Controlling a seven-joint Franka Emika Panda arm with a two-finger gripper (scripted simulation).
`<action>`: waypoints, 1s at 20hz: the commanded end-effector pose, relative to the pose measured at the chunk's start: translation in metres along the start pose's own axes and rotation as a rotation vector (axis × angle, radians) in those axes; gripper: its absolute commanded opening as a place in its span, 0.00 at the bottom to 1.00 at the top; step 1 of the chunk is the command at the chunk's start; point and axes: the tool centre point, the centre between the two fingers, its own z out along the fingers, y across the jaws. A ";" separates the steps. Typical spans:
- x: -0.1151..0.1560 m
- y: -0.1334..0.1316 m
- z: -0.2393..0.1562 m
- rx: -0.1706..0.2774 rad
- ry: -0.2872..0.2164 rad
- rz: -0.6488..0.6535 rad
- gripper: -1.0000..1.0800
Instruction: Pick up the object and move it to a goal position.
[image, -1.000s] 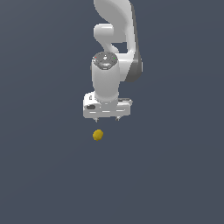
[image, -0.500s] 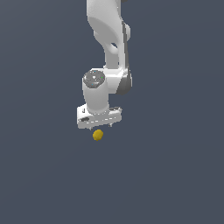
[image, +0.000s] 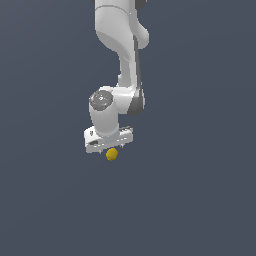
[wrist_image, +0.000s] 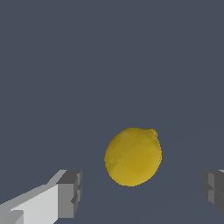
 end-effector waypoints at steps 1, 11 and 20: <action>0.000 0.001 0.002 0.000 0.001 -0.008 0.96; -0.001 0.001 0.026 0.000 0.001 -0.007 0.96; 0.000 0.001 0.053 0.000 0.001 -0.009 0.96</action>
